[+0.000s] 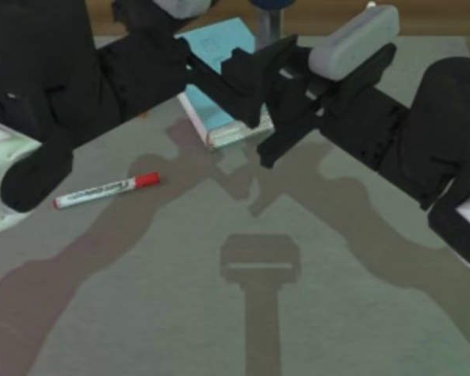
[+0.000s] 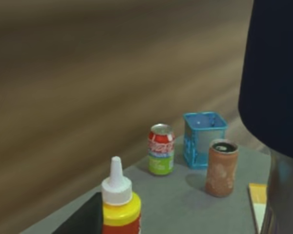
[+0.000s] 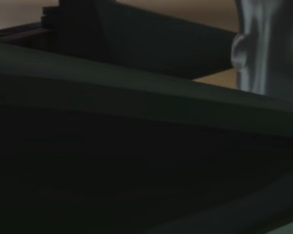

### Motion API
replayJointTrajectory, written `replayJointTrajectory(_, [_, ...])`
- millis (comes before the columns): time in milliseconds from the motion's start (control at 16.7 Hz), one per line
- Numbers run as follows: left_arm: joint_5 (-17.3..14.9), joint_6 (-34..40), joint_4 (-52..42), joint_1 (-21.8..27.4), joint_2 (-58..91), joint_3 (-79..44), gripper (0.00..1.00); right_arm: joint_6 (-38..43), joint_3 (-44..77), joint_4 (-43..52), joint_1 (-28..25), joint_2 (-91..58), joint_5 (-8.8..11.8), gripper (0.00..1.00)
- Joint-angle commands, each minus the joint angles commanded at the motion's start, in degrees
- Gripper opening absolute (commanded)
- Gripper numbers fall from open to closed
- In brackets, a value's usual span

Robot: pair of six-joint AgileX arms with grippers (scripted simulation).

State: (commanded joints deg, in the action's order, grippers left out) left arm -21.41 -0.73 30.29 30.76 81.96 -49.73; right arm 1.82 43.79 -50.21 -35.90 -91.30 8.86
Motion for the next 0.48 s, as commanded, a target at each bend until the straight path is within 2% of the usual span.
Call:
replayJointTrajectory(240, [2.48, 0.09, 1.74, 2.64, 6.46, -5.05, 1.00, 0.00, 0.00, 0.00, 0.00, 0.00, 0.00, 0.00])
replayJointTrajectory(480, [2.54, 0.09, 1.77, 2.70, 6.58, -5.16, 1.00, 0.00, 0.00, 0.00, 0.00, 0.00, 0.00, 0.00])
